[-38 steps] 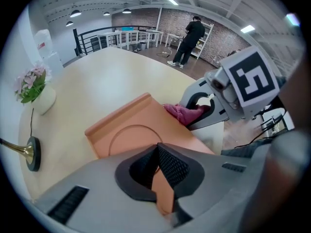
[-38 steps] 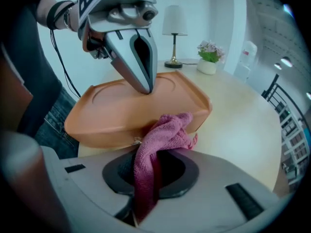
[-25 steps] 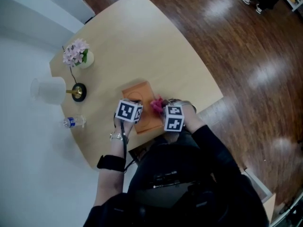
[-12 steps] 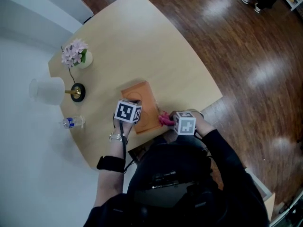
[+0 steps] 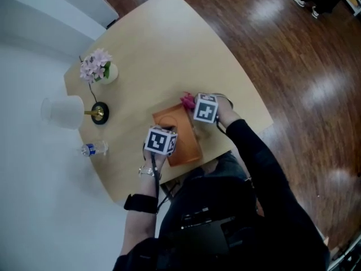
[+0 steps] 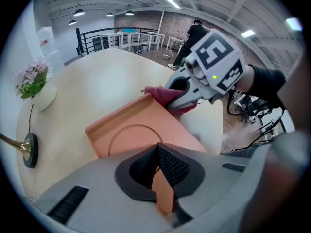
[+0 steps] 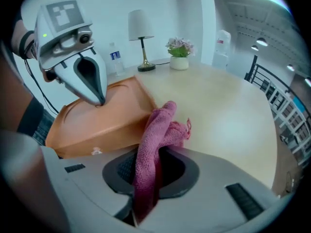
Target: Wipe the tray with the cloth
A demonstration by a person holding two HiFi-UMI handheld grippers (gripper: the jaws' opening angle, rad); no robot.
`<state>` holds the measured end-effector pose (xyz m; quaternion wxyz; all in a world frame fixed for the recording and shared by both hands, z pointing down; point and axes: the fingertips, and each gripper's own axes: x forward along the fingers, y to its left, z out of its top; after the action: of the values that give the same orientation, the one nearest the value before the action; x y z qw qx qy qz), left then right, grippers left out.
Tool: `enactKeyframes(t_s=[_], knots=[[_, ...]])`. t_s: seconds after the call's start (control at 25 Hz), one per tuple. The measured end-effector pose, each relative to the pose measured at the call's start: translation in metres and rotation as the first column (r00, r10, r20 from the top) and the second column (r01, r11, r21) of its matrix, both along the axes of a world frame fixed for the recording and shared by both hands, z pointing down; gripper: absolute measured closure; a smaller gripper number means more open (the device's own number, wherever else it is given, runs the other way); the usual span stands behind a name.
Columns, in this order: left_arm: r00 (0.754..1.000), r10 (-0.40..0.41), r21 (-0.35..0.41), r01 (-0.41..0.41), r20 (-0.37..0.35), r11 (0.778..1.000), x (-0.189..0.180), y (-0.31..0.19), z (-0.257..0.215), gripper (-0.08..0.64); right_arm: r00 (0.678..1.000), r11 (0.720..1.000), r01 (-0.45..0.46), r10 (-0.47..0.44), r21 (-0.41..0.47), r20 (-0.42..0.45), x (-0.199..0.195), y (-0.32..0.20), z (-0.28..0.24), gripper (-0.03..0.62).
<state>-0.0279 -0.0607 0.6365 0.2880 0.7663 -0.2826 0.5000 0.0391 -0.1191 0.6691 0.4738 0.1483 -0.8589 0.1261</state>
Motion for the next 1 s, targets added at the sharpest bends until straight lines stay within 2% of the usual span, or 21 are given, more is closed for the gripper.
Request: enactKeyframes(t_s=[0.16,0.36,0.48,0.72,1.0], knots=[[1.000,-0.014,-0.005,0.014,-0.011,1.000,0.001,0.000,-0.001,0.555,0.992,0.992,0.122,-0.122,-0.015,-0.026,-0.013,0.003,0.005,0.528],[0.999,-0.027,-0.019,0.026,-0.039,0.999,0.002,-0.002,-0.002,0.555,0.978,0.977,0.210,-0.210,-0.032,-0.002,-0.011,0.032,-0.009,0.528],[0.999,-0.025,-0.021,0.024,-0.047,1.000,0.001,-0.003,-0.002,0.555,0.973,0.971,0.230,-0.230,-0.057,0.006,-0.011,0.059,-0.009,0.528],[0.998,-0.008,-0.007,0.007,-0.060,1.000,0.001,-0.003,-0.002,0.555,0.994,0.993,0.109,-0.108,-0.043,0.012,-0.003,0.086,-0.014,0.531],[0.998,0.015,0.004,-0.015,-0.065,1.000,0.001,-0.002,-0.002,0.555,0.999,0.999,0.017,-0.016,0.030,-0.051,0.001,0.098,-0.025,0.529]])
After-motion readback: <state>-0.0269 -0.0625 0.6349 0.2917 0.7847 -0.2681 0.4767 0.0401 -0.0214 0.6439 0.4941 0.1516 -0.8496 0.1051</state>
